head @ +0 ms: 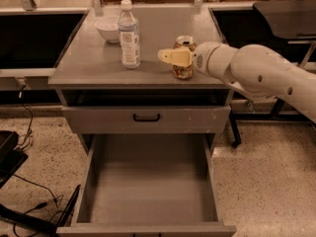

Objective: Pick orange can from middle drawer and place on counter

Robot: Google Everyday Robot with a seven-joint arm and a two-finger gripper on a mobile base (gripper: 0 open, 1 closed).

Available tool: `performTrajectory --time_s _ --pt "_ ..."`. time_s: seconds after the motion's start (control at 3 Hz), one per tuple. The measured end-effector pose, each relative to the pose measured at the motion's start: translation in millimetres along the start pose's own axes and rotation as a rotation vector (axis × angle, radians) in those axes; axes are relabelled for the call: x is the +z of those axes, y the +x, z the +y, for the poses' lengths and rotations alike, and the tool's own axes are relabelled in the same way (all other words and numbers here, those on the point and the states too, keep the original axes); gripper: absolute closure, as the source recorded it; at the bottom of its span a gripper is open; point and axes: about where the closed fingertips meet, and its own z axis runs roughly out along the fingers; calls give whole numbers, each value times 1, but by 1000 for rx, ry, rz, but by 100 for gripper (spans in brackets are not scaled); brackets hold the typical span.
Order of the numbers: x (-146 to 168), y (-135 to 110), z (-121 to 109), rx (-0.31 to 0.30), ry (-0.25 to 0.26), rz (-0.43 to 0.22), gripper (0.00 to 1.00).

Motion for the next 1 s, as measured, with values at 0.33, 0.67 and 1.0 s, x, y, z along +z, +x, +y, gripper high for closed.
performTrajectory --time_s 0.33,0.67,1.0 --pt "-18 -27 -9 -50 -69 -40 0" --pt "-80 -93 -41 -222 -70 -101 0" --pt "-143 -119 -42 -403 -57 -12 0"
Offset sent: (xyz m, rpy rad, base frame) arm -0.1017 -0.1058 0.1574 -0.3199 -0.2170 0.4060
